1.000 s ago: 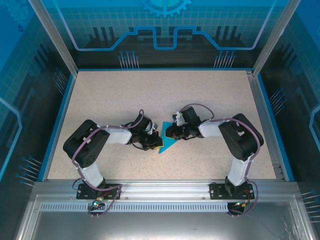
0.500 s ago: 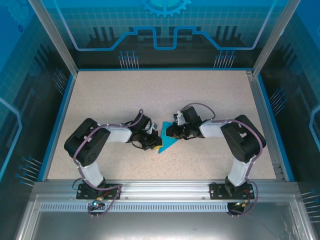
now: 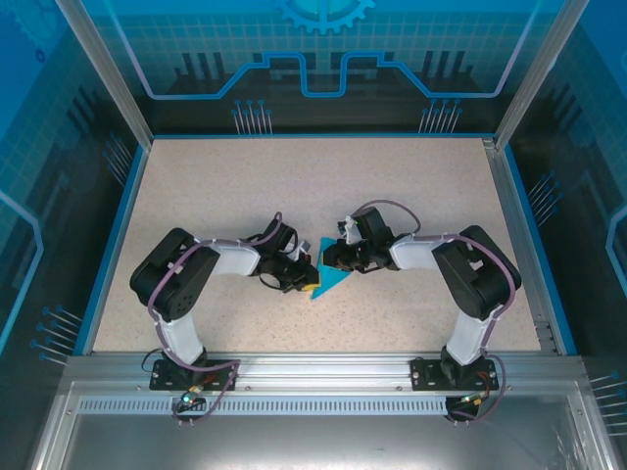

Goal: Fold a paper plane with a square sheet of paper (pick it up from the middle)
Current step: Fourth fold the wing at the center of the table.

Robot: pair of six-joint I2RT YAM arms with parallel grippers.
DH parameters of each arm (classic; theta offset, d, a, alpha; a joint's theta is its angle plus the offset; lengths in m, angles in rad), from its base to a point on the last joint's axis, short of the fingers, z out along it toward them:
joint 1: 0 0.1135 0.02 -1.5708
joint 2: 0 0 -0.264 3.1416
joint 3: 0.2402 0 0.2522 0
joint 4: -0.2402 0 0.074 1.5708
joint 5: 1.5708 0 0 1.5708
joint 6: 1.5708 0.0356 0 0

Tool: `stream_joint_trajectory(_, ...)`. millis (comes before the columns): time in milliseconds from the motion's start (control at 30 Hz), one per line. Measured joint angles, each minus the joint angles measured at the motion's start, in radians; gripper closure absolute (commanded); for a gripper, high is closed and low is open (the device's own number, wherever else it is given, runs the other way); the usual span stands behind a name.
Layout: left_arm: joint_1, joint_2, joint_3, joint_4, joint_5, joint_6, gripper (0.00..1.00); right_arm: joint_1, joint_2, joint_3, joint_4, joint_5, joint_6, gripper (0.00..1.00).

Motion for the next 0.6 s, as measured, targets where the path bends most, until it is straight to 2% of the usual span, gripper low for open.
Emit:
stream_joint_trajectory(233,0.000,0.005,0.005,-0.003,0.004,0.003,0.97,0.000,0.043,0.012,-0.006,0.027,0.000,0.84)
stream_joint_trajectory(600,0.000,-0.004,0.005,-0.005,0.002,0.022,0.85,0.000,0.060,0.024,-0.019,0.034,-0.005,0.84)
